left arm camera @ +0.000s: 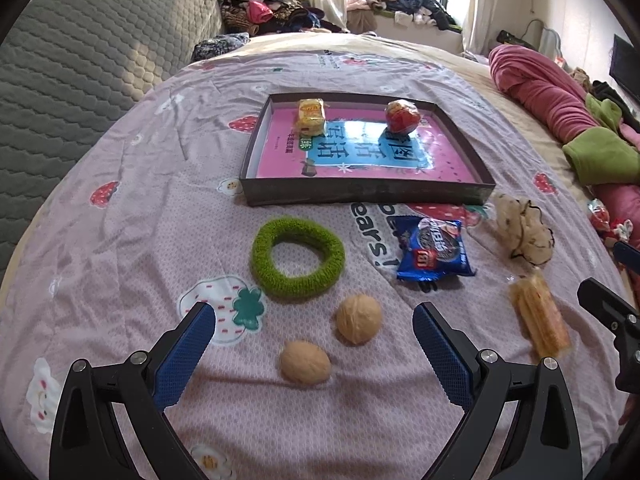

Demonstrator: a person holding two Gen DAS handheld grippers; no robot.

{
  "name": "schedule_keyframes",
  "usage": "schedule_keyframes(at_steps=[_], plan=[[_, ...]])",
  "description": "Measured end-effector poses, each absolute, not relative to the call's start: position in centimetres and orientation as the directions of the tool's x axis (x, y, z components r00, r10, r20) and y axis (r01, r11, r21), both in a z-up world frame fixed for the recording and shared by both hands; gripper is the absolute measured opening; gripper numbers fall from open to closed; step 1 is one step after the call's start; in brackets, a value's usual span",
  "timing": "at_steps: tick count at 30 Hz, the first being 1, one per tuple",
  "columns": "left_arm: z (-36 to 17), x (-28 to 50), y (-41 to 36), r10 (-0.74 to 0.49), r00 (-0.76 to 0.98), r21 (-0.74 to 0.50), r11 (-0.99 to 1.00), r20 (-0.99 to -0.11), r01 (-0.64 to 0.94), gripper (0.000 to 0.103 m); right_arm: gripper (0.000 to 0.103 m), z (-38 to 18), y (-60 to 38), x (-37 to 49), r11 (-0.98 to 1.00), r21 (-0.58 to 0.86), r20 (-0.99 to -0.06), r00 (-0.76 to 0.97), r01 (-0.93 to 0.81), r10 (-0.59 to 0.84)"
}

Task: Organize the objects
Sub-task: 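Pull both tools back from the tray toward the remaining snacks, then grasp the green fuzzy ring with the left tool while the right tool grasps the lace scrunchie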

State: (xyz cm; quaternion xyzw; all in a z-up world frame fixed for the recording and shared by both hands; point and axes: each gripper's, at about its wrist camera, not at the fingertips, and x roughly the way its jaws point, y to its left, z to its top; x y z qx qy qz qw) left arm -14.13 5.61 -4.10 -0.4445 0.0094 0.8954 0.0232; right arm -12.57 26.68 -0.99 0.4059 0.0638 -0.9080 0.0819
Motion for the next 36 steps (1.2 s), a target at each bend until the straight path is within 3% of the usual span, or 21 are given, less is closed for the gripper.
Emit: schedule_keyframes(at_steps=[31,33,34,36], plan=[[-10.8,-23.1,4.5,0.052,-0.517,-0.034,-0.998,-0.854,-0.043,0.099,0.102,-9.0,27.0,-23.1,-0.981,-0.093,-0.838,-0.545,0.169,-0.015],[-10.6,-23.0,4.5,0.068,-0.516,-0.051,-0.998,-0.854,-0.047,0.091,0.093,-9.4,27.0,-23.3,-0.982,-0.087,-0.844,-0.537,0.167,-0.017],[-10.5,-23.1,4.4,0.069,-0.516,-0.053,-0.998,-0.854,-0.046,0.078,0.089,-9.5,27.2,-23.2,-0.984,-0.07,-0.842,-0.538,0.166,-0.031],[-10.2,-23.1,4.4,0.068,-0.518,-0.051,-0.998,-0.853,-0.048,0.065,0.075,-9.4,27.4,-23.3,-0.986,-0.047,-0.844,-0.535,0.162,-0.048]])
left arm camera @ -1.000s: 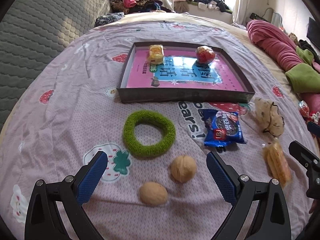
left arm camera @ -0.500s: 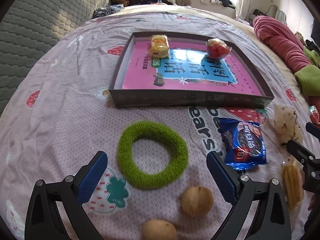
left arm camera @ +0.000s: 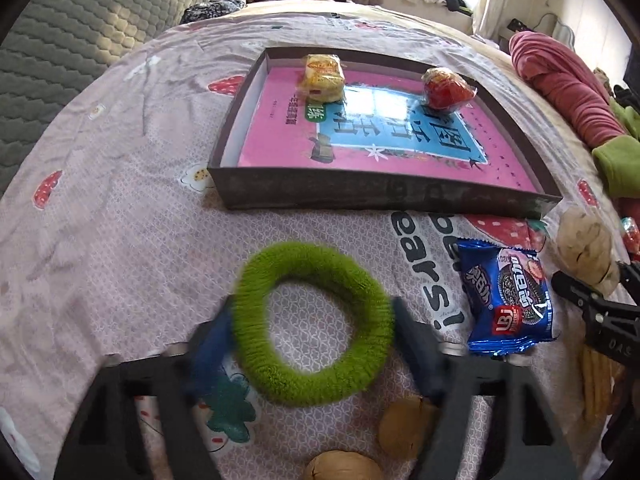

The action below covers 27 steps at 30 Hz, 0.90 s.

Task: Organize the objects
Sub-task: 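Grasp the green fuzzy ring with the left tool while the right tool grasps the lace scrunchie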

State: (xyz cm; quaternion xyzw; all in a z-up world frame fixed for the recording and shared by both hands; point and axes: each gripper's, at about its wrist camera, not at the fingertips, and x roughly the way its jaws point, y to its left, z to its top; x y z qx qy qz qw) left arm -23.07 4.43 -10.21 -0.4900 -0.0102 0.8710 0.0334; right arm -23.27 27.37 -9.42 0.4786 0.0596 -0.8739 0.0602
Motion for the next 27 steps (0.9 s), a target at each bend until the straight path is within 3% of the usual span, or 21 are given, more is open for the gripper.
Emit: schedule_keyframes(at_steps=[2,4,6,8,13,27], plan=[[-10.1,-23.1,4.4,0.089,-0.504,-0.066,-0.996,-0.859,-0.063,0.055,0.067,-9.4,27.4,-23.4,-0.985,-0.036,-0.848,-0.526,0.166,-0.058],[-9.9,-23.1,4.5,0.099,-0.506,-0.073,-0.995,-0.857,-0.07,0.034,0.06,-9.4,27.5,-23.4,-0.985,-0.037,-0.854,-0.517,0.17,-0.057],[-9.8,-23.0,4.7,0.116,-0.502,-0.086,-0.993,-0.857,-0.083,0.024,0.042,-9.2,27.7,-23.3,-0.985,-0.017,-0.856,-0.512,0.171,-0.075],[-9.8,-22.9,4.7,0.122,-0.496,-0.087,-0.992,-0.86,-0.093,0.022,0.028,-8.9,27.8,-23.3,-0.985,-0.005,-0.856,-0.511,0.174,-0.086],[-9.3,-22.5,4.6,0.139,-0.509,-0.106,-0.99,-0.849,-0.094,0.02,0.021,-7.8,28.2,-22.7,-0.983,0.017,-0.841,-0.528,0.185,-0.114],[-5.0,-20.0,3.9,0.15,-0.571,-0.119,-0.989,-0.807,-0.092,0.02,0.021,-3.0,26.8,-19.6,-0.972,0.043,-0.79,-0.587,0.232,-0.175]])
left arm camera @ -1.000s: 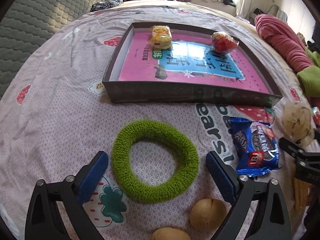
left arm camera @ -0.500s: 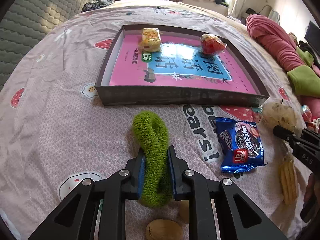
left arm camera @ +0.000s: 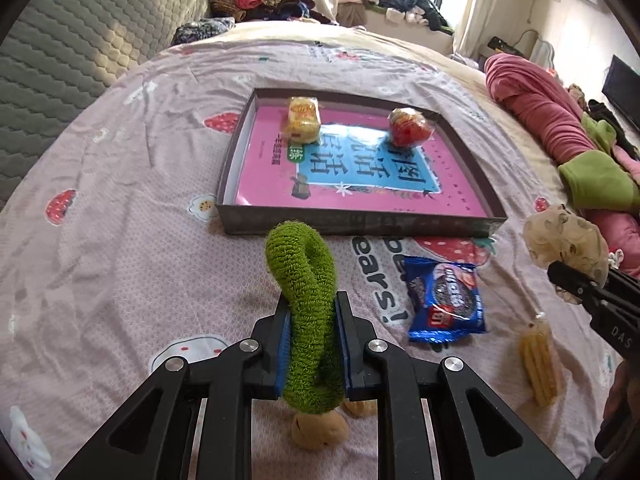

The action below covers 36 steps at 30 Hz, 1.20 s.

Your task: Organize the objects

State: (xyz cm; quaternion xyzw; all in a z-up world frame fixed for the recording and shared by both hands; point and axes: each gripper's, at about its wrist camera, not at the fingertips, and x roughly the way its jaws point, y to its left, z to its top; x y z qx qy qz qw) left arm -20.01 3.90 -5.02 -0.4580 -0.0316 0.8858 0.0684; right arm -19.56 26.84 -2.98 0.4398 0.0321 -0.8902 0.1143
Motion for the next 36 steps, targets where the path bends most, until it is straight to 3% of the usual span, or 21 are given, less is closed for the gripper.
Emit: schedule_keyframes(at_steps=[18,36], plan=[[1.0,-14.6,5.6,0.15,-0.64,-0.085,-0.988,-0.753,-0.131,0.02,0.021,1.6,23.1,-14.0,-0.954,0.049,-0.746,-0.625,0.294,-0.231],[8.2,-11.5,5.3,0.135,-0.738,-0.058,-0.99,-0.661,-0.129,0.02,0.021,8.7,21.5,-11.0,-0.948,0.043,-0.634,-0.725,0.315,-0.269]])
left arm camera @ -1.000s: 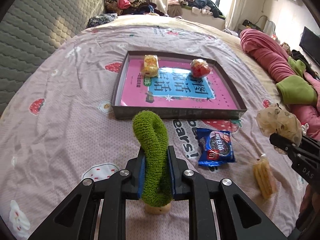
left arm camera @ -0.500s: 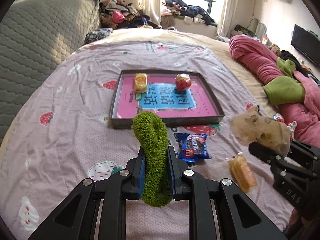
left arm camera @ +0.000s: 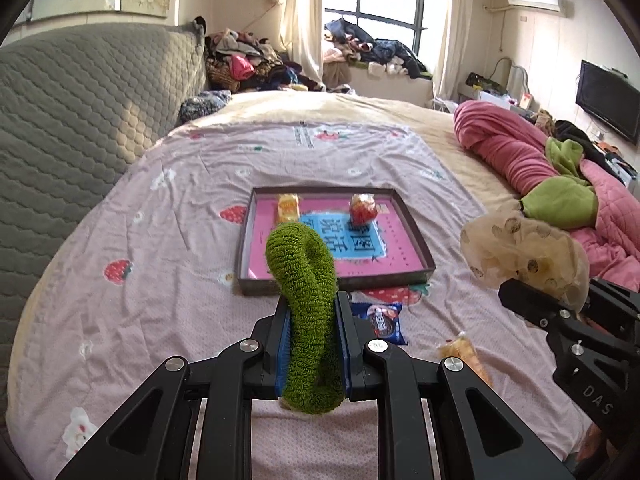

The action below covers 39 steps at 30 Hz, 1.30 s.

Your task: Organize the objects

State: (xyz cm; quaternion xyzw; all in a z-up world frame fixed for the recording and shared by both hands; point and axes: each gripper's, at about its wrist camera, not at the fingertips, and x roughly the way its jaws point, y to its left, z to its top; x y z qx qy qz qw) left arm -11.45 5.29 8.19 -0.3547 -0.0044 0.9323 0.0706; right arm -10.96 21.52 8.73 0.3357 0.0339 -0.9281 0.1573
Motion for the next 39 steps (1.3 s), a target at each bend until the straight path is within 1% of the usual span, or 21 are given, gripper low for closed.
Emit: schedule_keyframes(at_steps=[9,21,29,39], plan=[[11.1,-11.5,5.4,0.121,-0.777,-0.036,-0.991,-0.617,-0.125,0.02,0.021,12.2,20.8,-10.8,-0.943,0.044,-0.573,-0.765,0.33,-0.295],[14.0,-13.5,6.3,0.116,-0.804,-0.007,-0.991,-0.583,-0.137,0.02,0.021,15.1,20.7,-12.4,-0.942,0.039,-0.525,-0.796,0.332,-0.302],[15.4,-17.1,6.4,0.11,-0.817,-0.002,-0.991,-0.566,-0.132,0.02,0.021,16.0,20.4,-14.8,-0.94,0.047,-0.499,-0.807,0.339,-0.316],[14.8,-23.6,6.3,0.111,-0.819,-0.016,-0.992,-0.563,-0.123,0.02,0.021,15.3,20.7,-20.1,-0.945,0.092,-0.458,-0.83,0.313,-0.319]])
